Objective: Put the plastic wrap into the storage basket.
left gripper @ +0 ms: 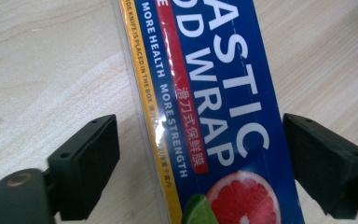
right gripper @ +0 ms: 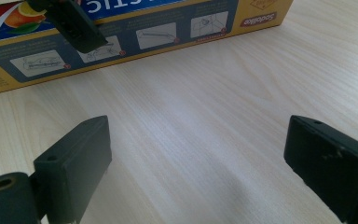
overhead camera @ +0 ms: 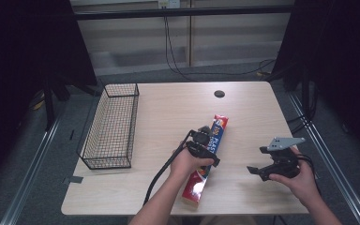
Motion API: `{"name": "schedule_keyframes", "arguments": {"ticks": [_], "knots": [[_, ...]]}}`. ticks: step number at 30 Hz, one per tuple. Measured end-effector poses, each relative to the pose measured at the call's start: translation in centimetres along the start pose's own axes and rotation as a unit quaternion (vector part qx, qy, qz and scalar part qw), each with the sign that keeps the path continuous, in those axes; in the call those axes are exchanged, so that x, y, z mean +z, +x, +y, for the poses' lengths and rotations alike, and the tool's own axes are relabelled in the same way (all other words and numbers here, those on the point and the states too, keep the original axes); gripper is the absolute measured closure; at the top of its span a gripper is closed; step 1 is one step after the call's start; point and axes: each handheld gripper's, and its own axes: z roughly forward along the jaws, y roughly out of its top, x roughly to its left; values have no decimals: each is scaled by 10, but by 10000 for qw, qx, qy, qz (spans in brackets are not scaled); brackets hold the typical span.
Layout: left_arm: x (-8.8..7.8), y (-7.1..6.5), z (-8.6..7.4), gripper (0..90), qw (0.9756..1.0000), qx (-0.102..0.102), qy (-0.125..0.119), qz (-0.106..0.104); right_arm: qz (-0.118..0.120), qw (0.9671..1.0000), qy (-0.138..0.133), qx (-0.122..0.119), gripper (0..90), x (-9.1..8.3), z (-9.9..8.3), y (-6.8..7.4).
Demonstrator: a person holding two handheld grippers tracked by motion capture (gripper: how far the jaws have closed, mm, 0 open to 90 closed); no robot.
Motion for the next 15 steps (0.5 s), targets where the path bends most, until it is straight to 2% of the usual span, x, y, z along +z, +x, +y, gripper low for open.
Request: {"name": "schedule_keyframes", "arguments": {"ticks": [5, 6, 10, 15], "knots": [[1, 0, 1, 178, 10000, -30, 61, 36, -41, 10000, 12, 4, 72, -1, 0, 0], [1, 1, 2, 187, 9999, -23, 140, 26, -22, 10000, 3, 5, 72, -1, 0, 0], [2, -2, 3, 203, 9999, -54, 107, 62, -19, 10000, 4, -4, 72, 0, 0, 0], [3, -4, 5, 250, 9998, 18, 192, 81, -19, 10000, -5, -16, 72, -1, 0, 0]]}}
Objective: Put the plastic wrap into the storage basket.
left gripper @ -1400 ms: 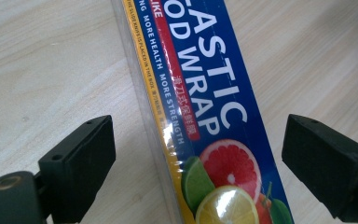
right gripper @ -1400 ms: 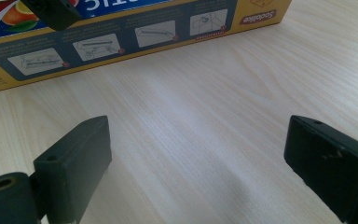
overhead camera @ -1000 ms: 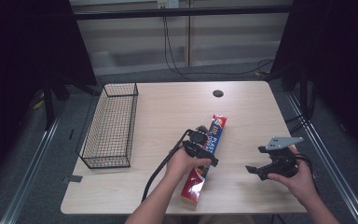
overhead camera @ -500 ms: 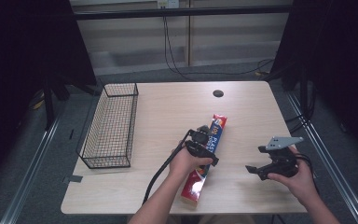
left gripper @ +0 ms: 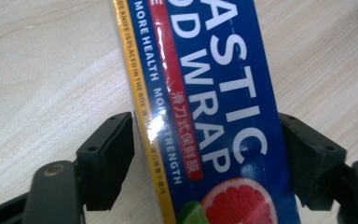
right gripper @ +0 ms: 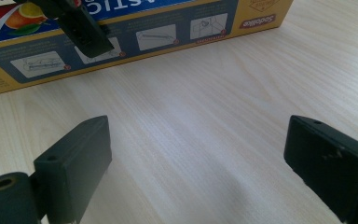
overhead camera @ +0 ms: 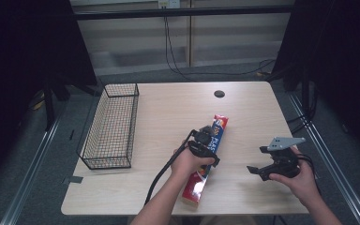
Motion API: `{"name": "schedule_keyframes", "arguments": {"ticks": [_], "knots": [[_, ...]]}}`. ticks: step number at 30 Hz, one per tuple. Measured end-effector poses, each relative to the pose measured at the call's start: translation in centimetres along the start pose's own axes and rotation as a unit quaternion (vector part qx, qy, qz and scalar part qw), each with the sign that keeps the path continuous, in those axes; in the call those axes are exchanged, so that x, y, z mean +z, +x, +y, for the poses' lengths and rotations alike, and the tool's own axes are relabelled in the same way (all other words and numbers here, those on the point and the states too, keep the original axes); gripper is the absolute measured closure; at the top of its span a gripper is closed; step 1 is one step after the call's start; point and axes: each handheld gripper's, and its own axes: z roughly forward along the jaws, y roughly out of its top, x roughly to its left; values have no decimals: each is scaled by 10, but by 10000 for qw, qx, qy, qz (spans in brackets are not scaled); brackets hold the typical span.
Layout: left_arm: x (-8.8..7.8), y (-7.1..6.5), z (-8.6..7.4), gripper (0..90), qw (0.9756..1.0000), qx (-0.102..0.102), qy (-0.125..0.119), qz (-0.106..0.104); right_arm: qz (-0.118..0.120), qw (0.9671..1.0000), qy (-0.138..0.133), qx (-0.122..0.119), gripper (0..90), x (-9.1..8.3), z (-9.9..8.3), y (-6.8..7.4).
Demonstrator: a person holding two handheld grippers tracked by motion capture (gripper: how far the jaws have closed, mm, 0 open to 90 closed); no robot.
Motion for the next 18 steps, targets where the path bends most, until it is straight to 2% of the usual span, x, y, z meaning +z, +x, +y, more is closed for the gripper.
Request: {"name": "schedule_keyframes", "arguments": {"ticks": [4, 6, 9, 13, 15, 18], "knots": [[1, -1, 2, 269, 10000, -45, 72, 49, 9, 10000, -9, 3, 72, 0, 0, 0], [2, 0, 3, 272, 9998, -170, 137, 15, -23, 10000, -14, 8, 72, -1, 0, -1], [2, 0, 4, 273, 9995, -201, 223, 20, 2, 10000, -31, 23, 73, -1, 0, -1], [2, -1, 4, 273, 9997, -100, 204, 83, -15, 10000, -23, 14, 73, -1, 0, -1], [2, -2, 5, 274, 9997, -121, 180, 89, -14, 10000, -12, 12, 73, -1, 0, -1], [2, -1, 6, 277, 9995, -116, 275, 107, 12, 10000, -13, 20, 74, -1, 0, -1]]}}
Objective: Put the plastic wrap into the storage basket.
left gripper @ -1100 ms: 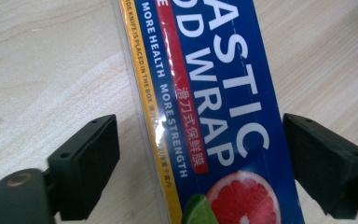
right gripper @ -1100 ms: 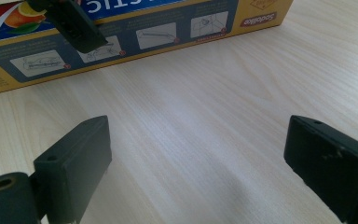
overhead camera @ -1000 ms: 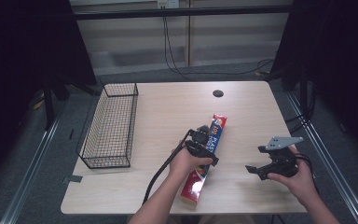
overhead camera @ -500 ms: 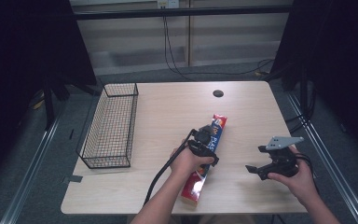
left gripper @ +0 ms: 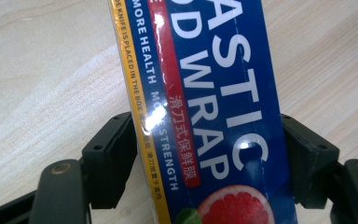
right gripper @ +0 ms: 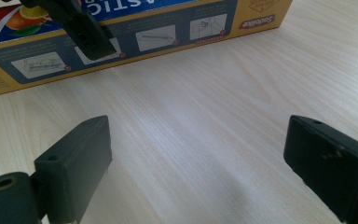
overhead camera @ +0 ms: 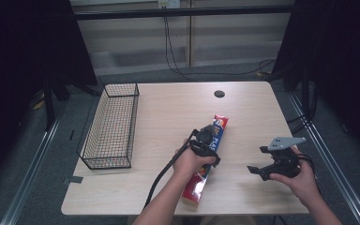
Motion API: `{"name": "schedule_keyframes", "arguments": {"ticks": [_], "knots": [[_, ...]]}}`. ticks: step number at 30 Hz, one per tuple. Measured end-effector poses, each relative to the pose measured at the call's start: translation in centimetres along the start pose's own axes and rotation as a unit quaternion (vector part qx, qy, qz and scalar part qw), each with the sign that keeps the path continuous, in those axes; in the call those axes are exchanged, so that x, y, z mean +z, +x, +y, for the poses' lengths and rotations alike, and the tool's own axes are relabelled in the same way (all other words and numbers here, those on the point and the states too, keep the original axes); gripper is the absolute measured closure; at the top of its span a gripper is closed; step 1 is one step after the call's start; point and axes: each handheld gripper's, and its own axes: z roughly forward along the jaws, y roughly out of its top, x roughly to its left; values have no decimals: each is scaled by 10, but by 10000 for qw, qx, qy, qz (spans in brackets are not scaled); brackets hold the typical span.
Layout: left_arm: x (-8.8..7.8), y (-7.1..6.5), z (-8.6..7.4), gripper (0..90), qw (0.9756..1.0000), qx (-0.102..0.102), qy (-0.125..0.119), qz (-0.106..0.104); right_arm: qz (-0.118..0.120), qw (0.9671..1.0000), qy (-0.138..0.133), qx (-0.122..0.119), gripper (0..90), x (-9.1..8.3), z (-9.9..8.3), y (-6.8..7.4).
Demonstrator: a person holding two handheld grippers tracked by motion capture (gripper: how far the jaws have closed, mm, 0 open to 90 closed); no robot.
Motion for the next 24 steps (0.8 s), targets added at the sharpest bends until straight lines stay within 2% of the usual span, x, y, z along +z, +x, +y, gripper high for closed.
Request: {"name": "schedule_keyframes", "arguments": {"ticks": [3, 7, 13, 16, 21, 24], "knots": [[0, -1, 1, 281, 10000, 24, 48, 20, -26, 10000, 5, -8, 74, 0, 0, 0], [0, 0, 1, 286, 10000, -41, 53, 10, 10, 10000, 14, -25, 74, 1, 0, 1], [1, -1, 1, 294, 9997, -225, 118, 18, 10, 10000, 11, -18, 75, 1, 1, 1], [0, -2, 2, 317, 9997, -202, 126, 77, 10, 10000, 12, -22, 75, 1, 1, 1], [-8, -4, 4, 388, 9993, -103, 145, 328, 3, 10000, -3, -33, 75, 0, 1, 1], [-10, 1, 3, 401, 9996, -121, 149, 217, 4, 10000, -2, -34, 76, 0, 1, 0]]}}
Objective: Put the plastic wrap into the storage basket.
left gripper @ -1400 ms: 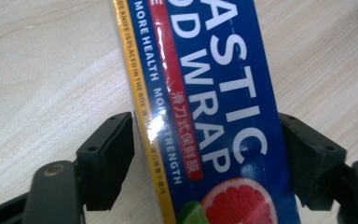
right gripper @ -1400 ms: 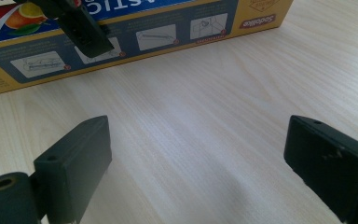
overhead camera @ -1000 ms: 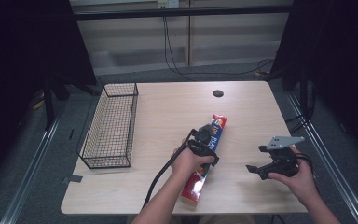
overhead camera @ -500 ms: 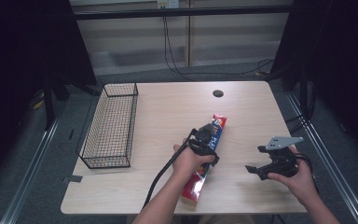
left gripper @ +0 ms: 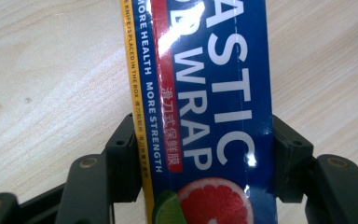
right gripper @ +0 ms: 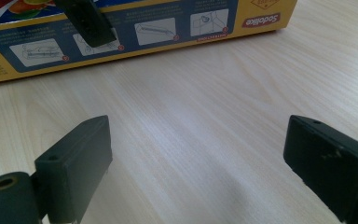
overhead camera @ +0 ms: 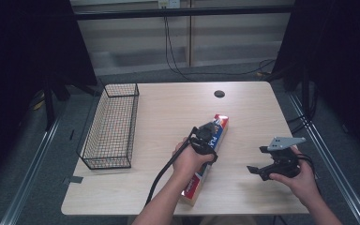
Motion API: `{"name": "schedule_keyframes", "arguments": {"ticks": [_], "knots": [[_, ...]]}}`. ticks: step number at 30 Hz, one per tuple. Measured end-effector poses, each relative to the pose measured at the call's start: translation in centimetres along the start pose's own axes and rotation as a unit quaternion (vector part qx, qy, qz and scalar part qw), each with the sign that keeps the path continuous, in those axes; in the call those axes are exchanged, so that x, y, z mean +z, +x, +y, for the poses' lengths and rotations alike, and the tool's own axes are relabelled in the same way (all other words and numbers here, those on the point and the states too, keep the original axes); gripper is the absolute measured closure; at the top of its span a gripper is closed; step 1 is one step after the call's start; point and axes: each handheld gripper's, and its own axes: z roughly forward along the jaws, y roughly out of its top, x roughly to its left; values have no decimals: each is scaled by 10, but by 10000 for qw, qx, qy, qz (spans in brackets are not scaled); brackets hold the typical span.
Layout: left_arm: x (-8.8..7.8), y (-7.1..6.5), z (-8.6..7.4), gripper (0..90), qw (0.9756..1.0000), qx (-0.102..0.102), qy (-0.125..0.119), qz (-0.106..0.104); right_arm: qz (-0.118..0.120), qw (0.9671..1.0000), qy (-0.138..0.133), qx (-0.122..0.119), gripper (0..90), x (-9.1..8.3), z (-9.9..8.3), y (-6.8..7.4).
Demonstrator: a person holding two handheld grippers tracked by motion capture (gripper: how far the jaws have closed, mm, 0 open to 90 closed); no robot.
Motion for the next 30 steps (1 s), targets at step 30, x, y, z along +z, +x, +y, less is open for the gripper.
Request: {"name": "schedule_keyframes", "arguments": {"ticks": [30], "knots": [[-29, 20, -2, 437, 9992, 25, 237, -320, -63, 10000, -55, 15, 75, -3, 0, -2]]}}
